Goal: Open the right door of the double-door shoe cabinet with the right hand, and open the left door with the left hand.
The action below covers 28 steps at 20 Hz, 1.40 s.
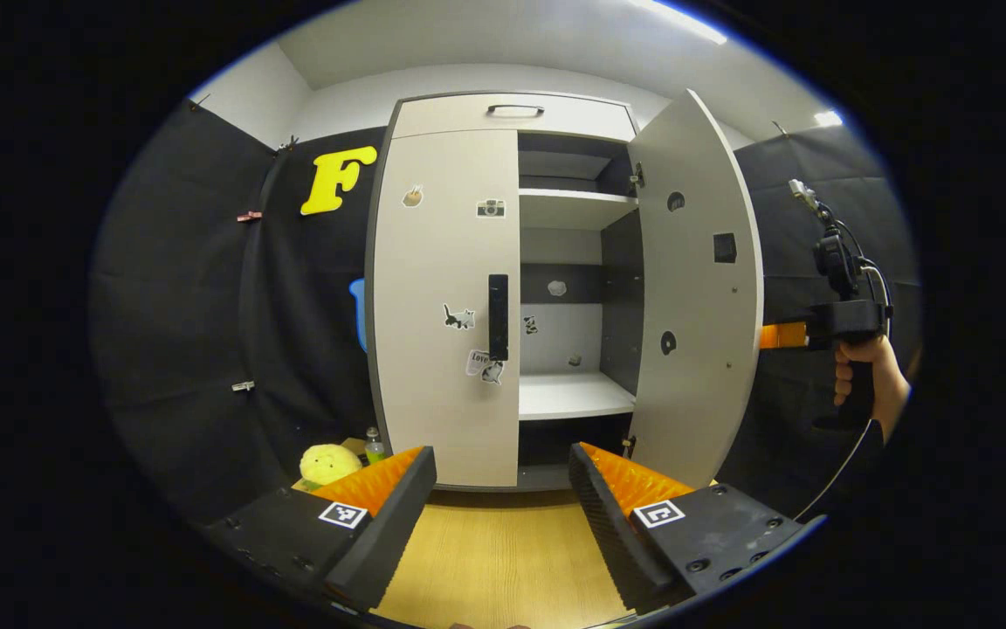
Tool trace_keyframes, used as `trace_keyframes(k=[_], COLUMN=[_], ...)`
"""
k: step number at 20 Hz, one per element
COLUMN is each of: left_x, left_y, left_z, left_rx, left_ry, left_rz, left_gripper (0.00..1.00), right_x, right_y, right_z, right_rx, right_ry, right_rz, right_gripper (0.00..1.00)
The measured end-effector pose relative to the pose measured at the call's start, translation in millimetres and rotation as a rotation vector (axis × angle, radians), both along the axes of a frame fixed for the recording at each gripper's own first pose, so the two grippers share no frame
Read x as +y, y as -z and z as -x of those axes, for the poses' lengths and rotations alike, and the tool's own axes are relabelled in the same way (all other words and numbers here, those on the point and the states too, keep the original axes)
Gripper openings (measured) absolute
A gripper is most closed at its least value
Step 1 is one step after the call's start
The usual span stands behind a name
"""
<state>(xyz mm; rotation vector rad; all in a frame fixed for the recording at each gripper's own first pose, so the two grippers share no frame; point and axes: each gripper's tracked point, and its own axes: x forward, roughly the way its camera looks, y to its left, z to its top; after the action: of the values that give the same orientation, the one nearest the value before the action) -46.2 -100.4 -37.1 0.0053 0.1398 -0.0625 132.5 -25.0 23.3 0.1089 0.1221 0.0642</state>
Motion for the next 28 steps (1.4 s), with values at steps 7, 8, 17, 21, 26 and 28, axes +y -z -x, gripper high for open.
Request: trace_keyframes(k=[7,8,17,21,26,28], left_x=[20.7,26.2,60.0,65.5,69.6,70.1], left_y=[-6.8,-7.9,1.7,6.0,5.9,-1.5], left_z=[-36.4,-42.3,-95.3,-116.9,-140.6,-150.7], left_rx=[-0.023,-0.028,-0.012,0.004,-0.001,-0.016], left_ry=[0.063,0.069,0.128,0.171,0.212,0.214], left_rz=[0.014,0.017,0.051,0.066,0.040,0.037], left_gripper=[0.95,0.95,0.95,0.95,0.95,0.95], right_x=[-9.6,-11.4,5.4,46.4,98.9,116.6], right_y=[1.2,1.8,5.1,-14.1,-2.3,8.4], right_z=[16.3,21.6,71.3,82.7,65.8,51.0], right_rx=[-0.014,-0.021,-0.032,-0.091,-0.081,-0.056], right_ry=[0.102,0.115,0.224,0.217,0.187,0.157], right_rz=[-0.014,-0.008,0.012,0.025,0.003,-0.003], right_gripper=[0.10,0.10,0.10,0.19,0.38,0.56])
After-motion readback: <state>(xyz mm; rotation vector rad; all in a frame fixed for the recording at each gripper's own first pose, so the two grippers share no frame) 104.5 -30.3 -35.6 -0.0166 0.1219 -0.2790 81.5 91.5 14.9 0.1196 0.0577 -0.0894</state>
